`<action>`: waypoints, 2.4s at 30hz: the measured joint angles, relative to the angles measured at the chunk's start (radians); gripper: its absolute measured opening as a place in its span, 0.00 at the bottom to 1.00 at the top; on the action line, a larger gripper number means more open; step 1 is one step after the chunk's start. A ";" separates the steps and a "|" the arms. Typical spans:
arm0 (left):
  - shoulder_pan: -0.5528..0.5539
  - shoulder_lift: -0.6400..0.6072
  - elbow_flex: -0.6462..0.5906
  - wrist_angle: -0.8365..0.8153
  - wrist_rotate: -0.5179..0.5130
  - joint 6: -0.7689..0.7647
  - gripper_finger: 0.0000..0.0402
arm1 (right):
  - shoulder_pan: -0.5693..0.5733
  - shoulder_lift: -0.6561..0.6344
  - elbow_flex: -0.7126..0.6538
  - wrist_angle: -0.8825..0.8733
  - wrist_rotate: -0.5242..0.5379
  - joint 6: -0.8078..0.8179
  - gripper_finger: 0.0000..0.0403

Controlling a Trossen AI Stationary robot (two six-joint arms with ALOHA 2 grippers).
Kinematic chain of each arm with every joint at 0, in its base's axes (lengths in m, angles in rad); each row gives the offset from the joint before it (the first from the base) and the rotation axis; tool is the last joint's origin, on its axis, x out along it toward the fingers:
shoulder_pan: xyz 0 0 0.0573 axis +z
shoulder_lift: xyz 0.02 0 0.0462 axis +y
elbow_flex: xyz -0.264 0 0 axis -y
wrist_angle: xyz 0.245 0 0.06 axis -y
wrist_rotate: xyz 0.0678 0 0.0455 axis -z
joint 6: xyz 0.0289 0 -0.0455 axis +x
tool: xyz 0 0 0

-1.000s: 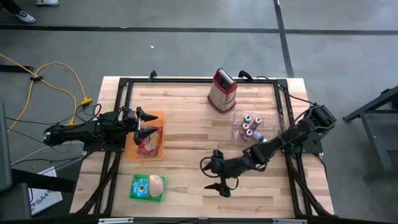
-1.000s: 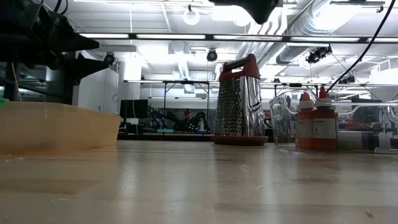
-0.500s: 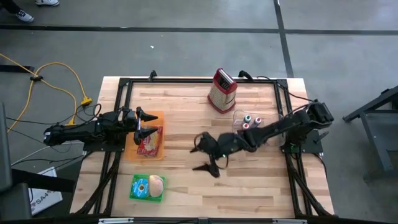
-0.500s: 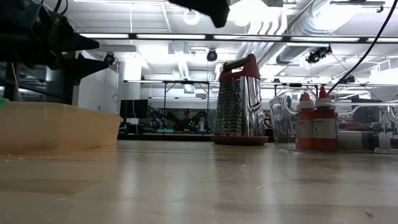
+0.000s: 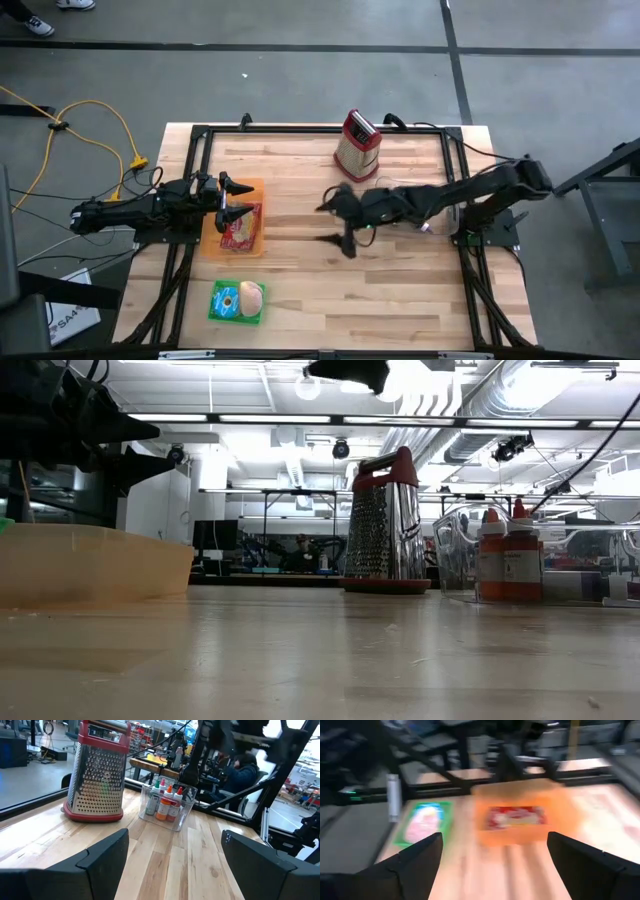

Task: Pick & Place Food Item
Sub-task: Return to Home Position

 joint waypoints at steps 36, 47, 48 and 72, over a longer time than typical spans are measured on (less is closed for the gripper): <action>0.000 0.000 0.000 0.000 0.000 0.000 0.77 | 0.054 -0.756 -0.433 -0.260 0.401 0.013 0.86; 0.000 0.000 0.000 0.000 -0.001 0.000 0.77 | 0.058 -1.050 -0.773 -0.020 0.454 -0.005 0.86; 0.000 0.000 0.000 0.000 -0.001 0.000 0.77 | 0.058 -1.072 -0.791 -0.010 0.451 -0.005 0.86; 0.000 0.000 0.000 0.000 -0.004 0.000 0.77 | 0.058 -1.516 -1.020 -0.003 0.266 0.007 0.86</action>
